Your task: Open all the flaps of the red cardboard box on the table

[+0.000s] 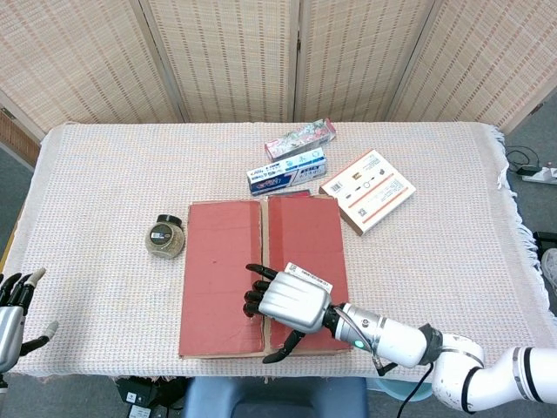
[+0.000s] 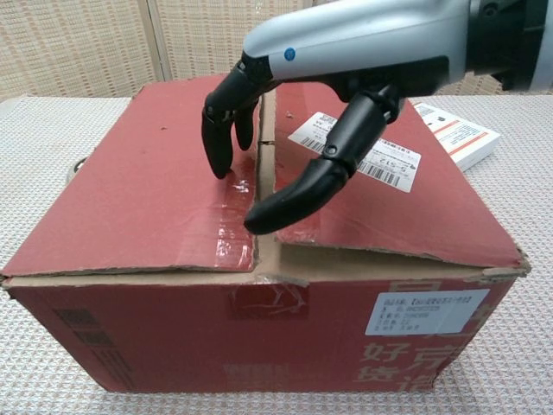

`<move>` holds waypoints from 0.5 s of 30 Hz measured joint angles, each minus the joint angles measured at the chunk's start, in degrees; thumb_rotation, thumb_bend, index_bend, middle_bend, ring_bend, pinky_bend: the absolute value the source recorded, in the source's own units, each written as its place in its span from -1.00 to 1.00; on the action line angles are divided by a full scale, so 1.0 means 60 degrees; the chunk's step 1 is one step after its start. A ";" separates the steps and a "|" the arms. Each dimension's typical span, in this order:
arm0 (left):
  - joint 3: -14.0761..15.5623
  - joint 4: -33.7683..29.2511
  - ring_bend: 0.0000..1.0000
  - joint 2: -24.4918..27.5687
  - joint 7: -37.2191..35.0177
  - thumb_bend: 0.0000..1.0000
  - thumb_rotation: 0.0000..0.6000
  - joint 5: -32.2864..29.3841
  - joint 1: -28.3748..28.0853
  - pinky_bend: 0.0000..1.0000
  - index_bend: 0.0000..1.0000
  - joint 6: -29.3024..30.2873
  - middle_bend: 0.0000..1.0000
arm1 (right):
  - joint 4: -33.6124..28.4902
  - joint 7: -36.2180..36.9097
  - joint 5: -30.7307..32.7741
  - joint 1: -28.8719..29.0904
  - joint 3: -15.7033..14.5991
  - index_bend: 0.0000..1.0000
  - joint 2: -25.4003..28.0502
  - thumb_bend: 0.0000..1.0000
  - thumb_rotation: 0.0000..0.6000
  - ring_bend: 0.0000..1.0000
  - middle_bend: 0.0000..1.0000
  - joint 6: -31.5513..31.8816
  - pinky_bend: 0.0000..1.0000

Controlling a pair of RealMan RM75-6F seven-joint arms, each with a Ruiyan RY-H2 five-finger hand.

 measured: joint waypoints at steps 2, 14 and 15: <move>-0.0013 0.0004 -0.76 -0.0002 0.0000 -0.42 1.00 -0.0034 -0.0005 -1.00 -0.75 -0.0027 -0.63 | 0.0005 -0.0264 0.0240 -0.0021 -0.0018 -0.16 -0.0061 -0.98 -0.32 -0.32 -0.17 0.0162 -1.00; -0.0144 0.0006 -0.76 0.0102 0.0053 -0.42 1.00 -0.0094 -0.0100 -1.00 -0.75 -0.0086 -0.63 | -0.0135 -0.0227 0.0233 -0.0397 -0.0148 -0.15 0.0204 -0.98 -0.33 -0.14 -0.03 0.1044 -1.00; -0.0158 0.0005 -0.76 0.0119 0.0056 -0.42 1.00 -0.0084 -0.0114 -1.00 -0.75 -0.0083 -0.63 | -0.0160 -0.0191 0.0197 -0.0437 -0.0149 -0.15 0.0261 -0.98 -0.33 -0.13 -0.03 0.1120 -1.00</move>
